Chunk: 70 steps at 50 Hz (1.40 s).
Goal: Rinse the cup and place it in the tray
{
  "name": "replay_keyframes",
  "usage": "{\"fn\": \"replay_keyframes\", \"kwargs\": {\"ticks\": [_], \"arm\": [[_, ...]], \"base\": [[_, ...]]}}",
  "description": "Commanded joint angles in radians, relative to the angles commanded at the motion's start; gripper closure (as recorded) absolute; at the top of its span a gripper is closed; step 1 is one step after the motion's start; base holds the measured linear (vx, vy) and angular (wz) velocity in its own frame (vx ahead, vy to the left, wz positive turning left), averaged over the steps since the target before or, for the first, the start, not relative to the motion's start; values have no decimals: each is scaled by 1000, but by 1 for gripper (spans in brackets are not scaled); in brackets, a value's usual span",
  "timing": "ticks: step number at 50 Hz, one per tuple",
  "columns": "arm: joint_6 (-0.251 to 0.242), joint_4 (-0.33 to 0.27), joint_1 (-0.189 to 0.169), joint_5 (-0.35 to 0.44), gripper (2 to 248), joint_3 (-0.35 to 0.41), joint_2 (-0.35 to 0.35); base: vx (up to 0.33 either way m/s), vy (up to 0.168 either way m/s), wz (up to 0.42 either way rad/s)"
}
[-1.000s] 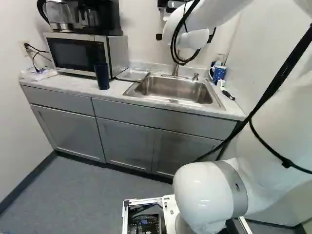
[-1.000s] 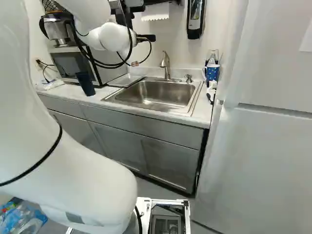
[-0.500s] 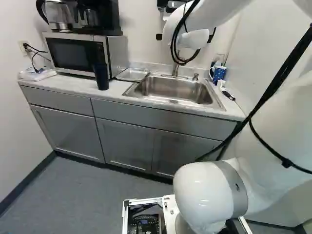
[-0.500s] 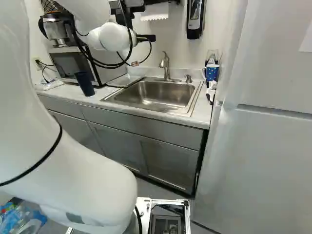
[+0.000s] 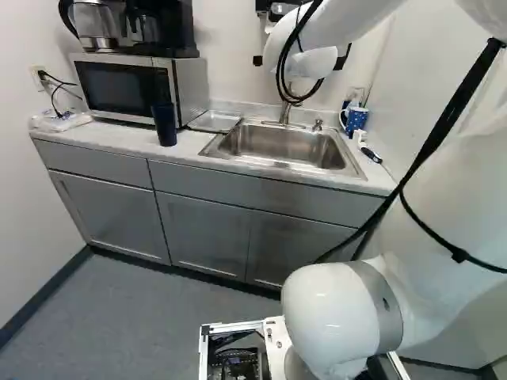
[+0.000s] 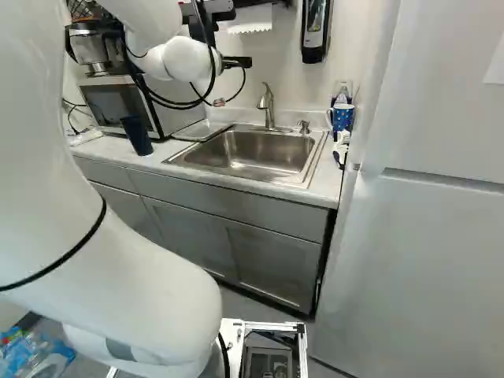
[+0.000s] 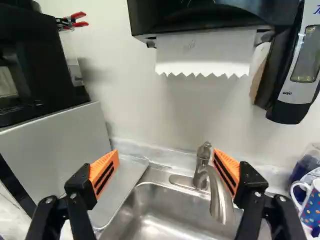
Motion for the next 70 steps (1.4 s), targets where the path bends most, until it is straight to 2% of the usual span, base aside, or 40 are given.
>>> {"fn": "replay_keyframes", "kwargs": {"ticks": [41, 70], "arm": [[0, 30, -44, -152, 3, -192, -194], [0, 69, -46, -311, 3, -344, -336]], "base": [[0, 0, 0], [0, 0, 0]]}}
